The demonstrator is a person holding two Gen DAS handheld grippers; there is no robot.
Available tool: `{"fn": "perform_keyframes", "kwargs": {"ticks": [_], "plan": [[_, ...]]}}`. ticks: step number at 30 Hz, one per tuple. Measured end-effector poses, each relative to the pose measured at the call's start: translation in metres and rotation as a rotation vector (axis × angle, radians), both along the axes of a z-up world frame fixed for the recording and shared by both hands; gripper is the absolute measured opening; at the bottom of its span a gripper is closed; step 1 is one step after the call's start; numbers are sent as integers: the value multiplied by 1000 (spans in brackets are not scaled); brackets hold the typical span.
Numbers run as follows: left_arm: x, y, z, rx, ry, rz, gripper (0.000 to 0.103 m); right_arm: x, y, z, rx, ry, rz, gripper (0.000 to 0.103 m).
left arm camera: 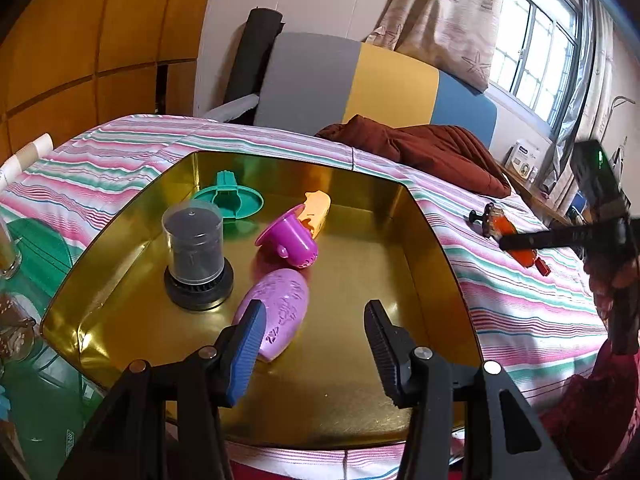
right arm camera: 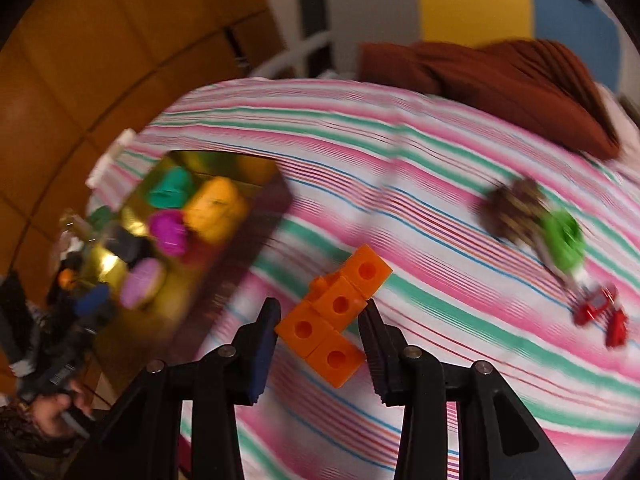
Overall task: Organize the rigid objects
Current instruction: 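Lower the orange cubes into the gold tray and open the right tool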
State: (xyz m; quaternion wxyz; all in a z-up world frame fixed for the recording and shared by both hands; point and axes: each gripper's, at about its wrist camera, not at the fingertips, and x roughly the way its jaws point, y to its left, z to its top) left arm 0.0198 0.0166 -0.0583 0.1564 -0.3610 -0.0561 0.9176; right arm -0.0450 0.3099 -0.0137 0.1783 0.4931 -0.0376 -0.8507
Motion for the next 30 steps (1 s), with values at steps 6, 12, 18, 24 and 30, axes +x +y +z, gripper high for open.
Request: {"fn": "perform_keyframes", "kwargs": {"ticks": [6, 12, 18, 24, 30], "plan": [[6, -5, 0, 1, 9, 0, 52, -12, -84, 14, -2, 19, 119, 41], [8, -7, 2, 2, 20, -2, 52, -22, -147, 13, 79, 53, 208, 41], [8, -10, 3, 13, 20, 5, 52, -44, -183, -12, 226, 28, 246, 41], [8, -11, 4, 16, 17, 11, 52, -68, -184, -33, 287, -12, 209, 41], [8, -11, 4, 18, 18, 9, 52, -84, -180, -48, 352, -25, 181, 41]]}}
